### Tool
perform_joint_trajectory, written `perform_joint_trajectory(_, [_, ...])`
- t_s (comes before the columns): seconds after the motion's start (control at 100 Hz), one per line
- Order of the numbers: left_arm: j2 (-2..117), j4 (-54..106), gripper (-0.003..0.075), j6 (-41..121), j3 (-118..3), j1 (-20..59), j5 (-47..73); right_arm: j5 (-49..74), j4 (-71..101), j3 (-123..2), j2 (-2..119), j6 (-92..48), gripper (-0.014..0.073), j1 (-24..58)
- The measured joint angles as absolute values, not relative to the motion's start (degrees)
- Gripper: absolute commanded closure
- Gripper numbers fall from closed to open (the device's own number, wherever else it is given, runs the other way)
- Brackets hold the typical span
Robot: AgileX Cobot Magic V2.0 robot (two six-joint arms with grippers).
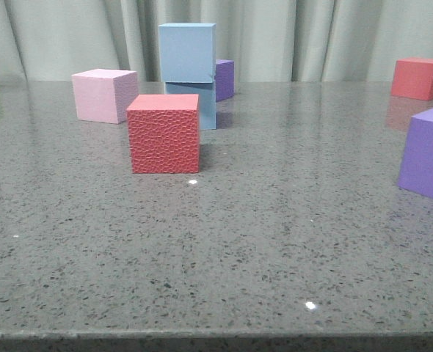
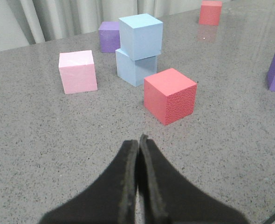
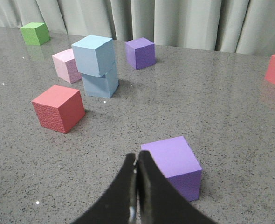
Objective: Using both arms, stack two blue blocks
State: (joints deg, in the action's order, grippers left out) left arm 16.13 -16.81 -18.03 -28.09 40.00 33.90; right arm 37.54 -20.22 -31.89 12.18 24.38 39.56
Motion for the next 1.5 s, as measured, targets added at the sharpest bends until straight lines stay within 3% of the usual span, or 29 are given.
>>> perform_joint_trajectory(0.19, [16.1,-16.8,0.0739,-18.0,-26.7,38.1,32.0,37.5,-20.2,-31.9,12.2,24.4,0.0699,39.6])
perform_joint_trajectory(0.51, [12.5,-15.9,0.0739,-16.2,-16.7,24.8,10.4,37.5,-20.2,-31.9,12.2,24.5,0.0699,39.6])
perform_joint_trajectory(1.07, [-0.3,-8.0,0.0739,-7.6,-1.8,3.9,9.1,37.5,-20.2,-31.9,12.2,24.5,0.0699,39.6])
perform_joint_trajectory(1.5, [-0.3,-6.3,0.0739,-7.5,0.3,0.1,9.4,37.5,-20.2,-31.9,12.2,24.5,0.0699,39.6])
